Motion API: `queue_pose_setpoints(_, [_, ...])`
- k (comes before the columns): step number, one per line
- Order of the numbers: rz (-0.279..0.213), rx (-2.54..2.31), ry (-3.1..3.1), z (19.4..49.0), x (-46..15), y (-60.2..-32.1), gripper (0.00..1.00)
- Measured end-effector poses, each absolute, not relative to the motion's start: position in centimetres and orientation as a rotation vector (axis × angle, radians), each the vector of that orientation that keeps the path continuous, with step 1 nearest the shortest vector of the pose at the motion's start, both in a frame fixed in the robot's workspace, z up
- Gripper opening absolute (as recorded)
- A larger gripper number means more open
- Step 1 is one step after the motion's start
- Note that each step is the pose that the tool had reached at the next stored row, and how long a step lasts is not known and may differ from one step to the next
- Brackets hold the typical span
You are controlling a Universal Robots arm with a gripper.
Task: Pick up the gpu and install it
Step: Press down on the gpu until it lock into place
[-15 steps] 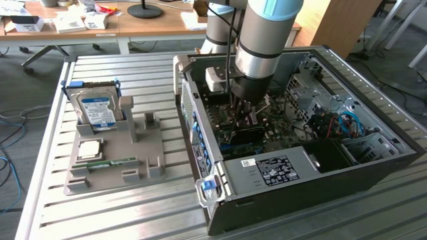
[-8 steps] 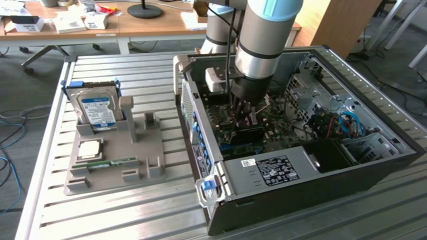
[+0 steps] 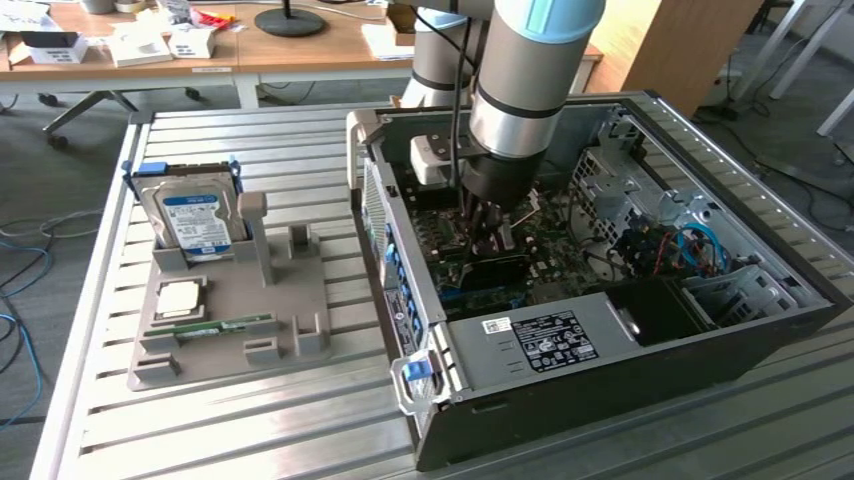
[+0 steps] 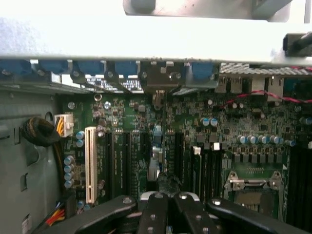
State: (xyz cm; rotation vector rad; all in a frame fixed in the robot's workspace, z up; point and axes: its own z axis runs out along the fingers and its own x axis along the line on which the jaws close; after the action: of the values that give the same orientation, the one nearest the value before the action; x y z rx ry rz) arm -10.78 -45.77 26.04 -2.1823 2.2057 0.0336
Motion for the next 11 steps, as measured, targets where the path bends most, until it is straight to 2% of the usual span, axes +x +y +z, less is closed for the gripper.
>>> queue_pose_setpoints(11, [0.034,-2.182,2.206,26.02,-10.77,-45.76,0.11])
